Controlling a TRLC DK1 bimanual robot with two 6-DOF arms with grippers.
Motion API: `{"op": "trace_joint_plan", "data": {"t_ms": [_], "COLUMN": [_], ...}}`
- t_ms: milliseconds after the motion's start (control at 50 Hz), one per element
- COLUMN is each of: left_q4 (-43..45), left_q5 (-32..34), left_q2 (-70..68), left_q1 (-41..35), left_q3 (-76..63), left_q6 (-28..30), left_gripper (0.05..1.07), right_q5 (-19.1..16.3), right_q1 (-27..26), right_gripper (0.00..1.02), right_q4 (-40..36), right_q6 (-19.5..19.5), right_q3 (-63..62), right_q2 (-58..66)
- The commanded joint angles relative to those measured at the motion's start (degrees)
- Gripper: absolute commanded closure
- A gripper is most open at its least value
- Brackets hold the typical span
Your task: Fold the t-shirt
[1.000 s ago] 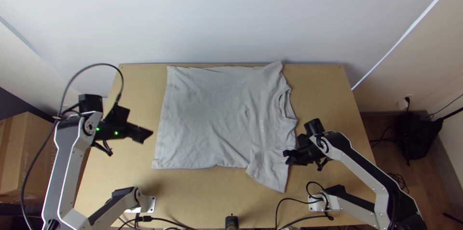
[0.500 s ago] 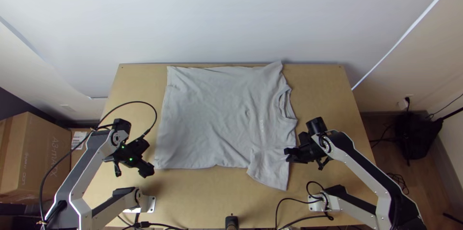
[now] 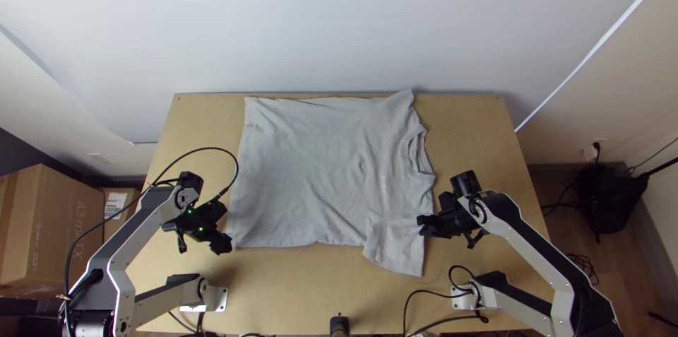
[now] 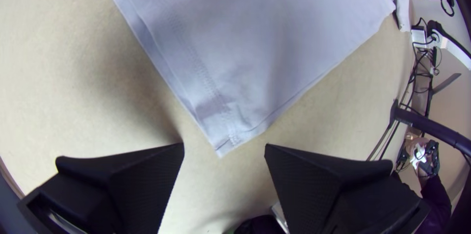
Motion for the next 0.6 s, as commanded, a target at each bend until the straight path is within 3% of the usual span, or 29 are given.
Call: {"op": "trace_joint_plan", "data": {"t_ms": [0, 60, 120, 200, 280, 440, 580], "left_q4": [0.6, 0.9, 2.3, 3.2, 4.5, 6.9, 6.7], "left_q5": [1.2, 1.2, 1.4, 4.1, 7.0, 9.1, 10.5], "left_q2": [1.7, 2.7, 3.3, 3.1, 2.4, 1.8, 0.4], "left_q1": [-1.2, -1.8, -2.2, -2.2, -2.2, 0.4, 4.7], "left_q3": [-0.3, -0.4, -0.2, 0.3, 0.9, 3.3, 7.1], "left_q6": [-1.1, -2.0, -3.7, -4.6, -4.7, -6.2, -6.9], "left_gripper": [0.32, 0.32, 0.42, 0.69, 1.06, 1.05, 1.05], "right_q5": [0.0, 0.0, 0.0, 0.0, 0.1, 0.4, 0.6], "right_q1": [-0.4, -0.4, -0.5, -1.0, -1.7, -5.0, -10.7], "right_gripper": [1.00, 1.00, 1.00, 1.00, 1.00, 1.00, 1.00], "right_q4": [-0.8, -0.8, -0.8, -0.8, -0.8, -1.5, -2.6], "right_q6": [1.1, 1.1, 1.1, 1.1, 1.0, 0.6, -2.4], "right_q3": [1.1, 1.1, 1.1, 1.2, 1.3, 2.5, 4.4], "right_q2": [-0.8, -0.9, -0.8, -0.9, -1.0, -1.5, -2.4]}}
